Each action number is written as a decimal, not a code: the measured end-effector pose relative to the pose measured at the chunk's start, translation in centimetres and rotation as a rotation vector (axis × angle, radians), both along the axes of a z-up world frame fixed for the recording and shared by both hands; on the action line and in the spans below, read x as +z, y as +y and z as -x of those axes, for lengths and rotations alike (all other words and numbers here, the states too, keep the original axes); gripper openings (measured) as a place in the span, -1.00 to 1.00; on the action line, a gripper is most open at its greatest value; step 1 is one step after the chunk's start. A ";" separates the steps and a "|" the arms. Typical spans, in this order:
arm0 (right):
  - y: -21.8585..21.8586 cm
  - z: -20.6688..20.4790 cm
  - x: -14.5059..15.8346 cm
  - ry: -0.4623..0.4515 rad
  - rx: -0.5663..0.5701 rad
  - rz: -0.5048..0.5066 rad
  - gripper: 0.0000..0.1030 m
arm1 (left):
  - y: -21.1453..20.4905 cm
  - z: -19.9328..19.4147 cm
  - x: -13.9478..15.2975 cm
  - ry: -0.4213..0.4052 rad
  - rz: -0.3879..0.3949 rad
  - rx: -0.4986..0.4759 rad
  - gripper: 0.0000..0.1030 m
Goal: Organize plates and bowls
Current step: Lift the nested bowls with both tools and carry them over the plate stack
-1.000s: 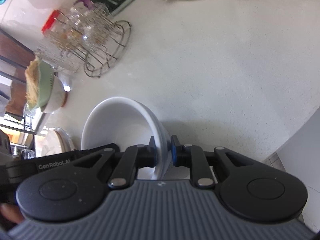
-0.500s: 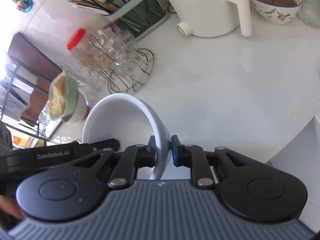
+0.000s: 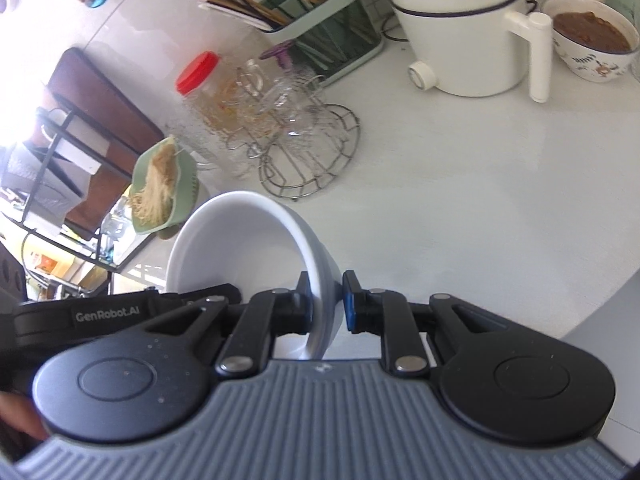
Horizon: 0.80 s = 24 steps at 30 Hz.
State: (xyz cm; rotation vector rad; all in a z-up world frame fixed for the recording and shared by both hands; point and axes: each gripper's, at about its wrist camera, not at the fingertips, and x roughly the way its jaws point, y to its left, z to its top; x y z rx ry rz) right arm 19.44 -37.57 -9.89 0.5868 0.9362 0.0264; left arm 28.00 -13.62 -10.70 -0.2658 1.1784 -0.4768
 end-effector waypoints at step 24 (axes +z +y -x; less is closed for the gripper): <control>10.5 -2.9 0.6 -0.019 0.138 0.003 -0.61 | 12.3 -0.2 0.2 -0.003 0.032 0.147 -0.63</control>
